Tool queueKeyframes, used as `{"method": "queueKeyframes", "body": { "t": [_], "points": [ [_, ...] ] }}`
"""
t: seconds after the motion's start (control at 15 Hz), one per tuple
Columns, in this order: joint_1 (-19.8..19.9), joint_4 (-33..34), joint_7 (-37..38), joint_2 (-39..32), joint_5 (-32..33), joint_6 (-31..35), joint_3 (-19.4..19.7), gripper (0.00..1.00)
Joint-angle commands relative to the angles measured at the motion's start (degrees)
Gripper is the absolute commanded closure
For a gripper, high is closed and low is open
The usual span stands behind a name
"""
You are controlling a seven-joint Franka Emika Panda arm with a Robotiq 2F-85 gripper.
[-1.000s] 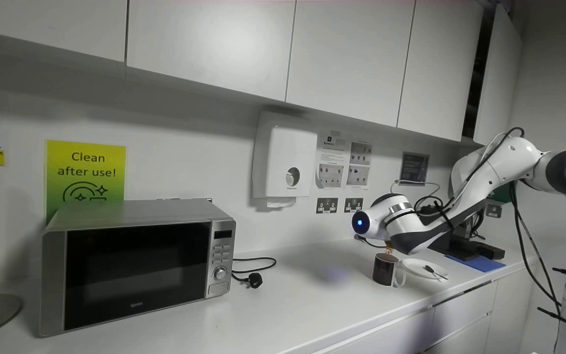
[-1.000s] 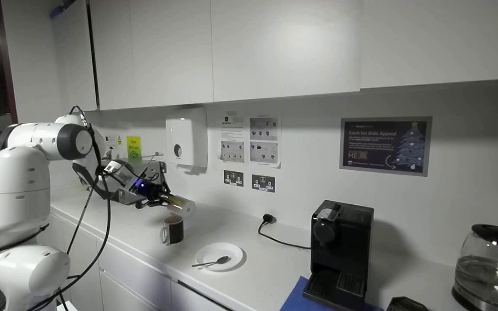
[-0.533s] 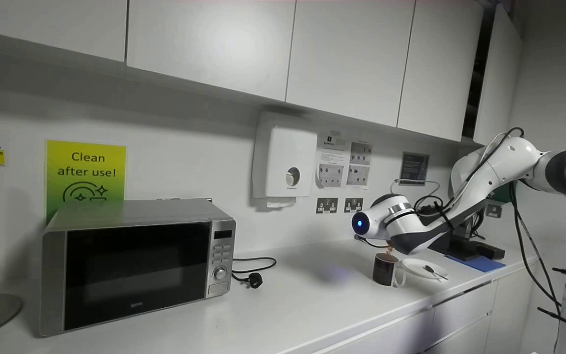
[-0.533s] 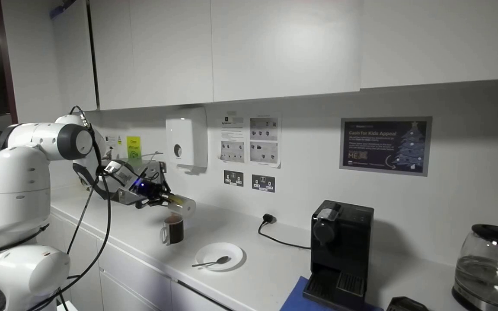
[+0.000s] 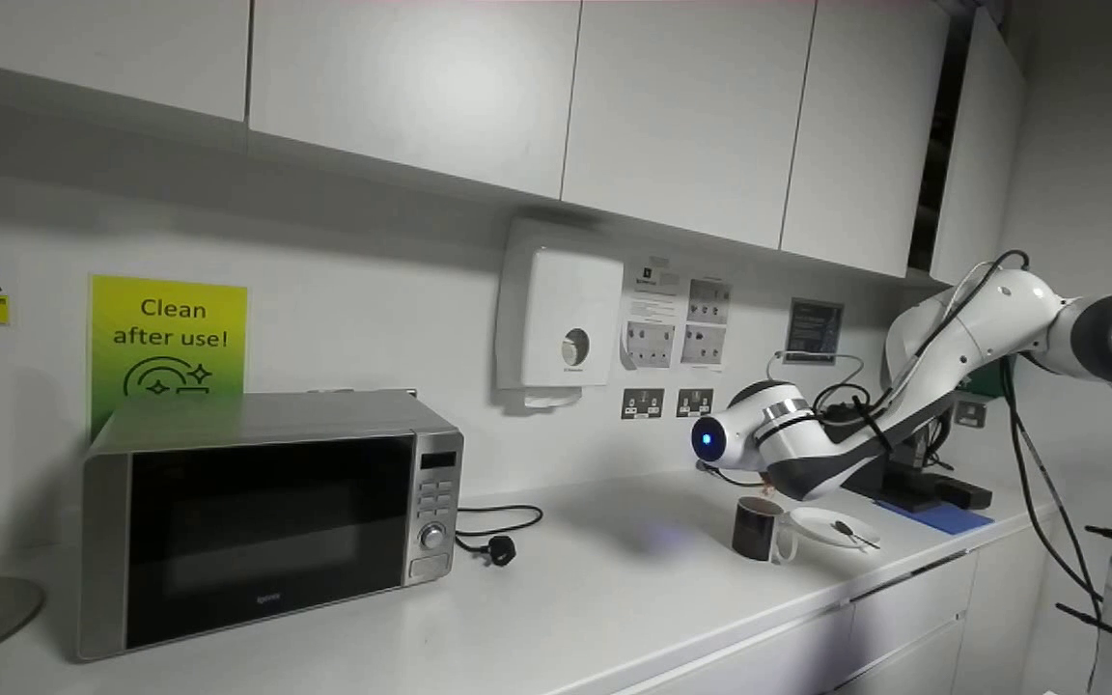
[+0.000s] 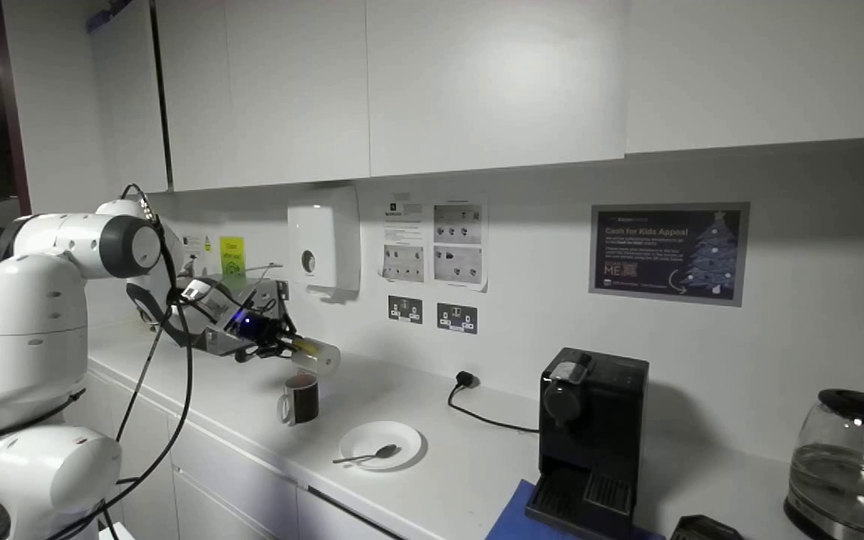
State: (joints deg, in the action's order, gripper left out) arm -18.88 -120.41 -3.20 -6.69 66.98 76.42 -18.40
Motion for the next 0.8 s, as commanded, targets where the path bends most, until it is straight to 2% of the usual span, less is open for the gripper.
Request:
{"method": "queueKeyframes", "body": {
  "t": [0.0,0.73],
  "points": [
    [-0.64,0.96,-1.90,0.02,2.42,-4.09,-0.34,0.96],
    [-0.88,1.06,-2.20,-0.49,2.86,-5.60,-0.43,0.96]
  ]
}}
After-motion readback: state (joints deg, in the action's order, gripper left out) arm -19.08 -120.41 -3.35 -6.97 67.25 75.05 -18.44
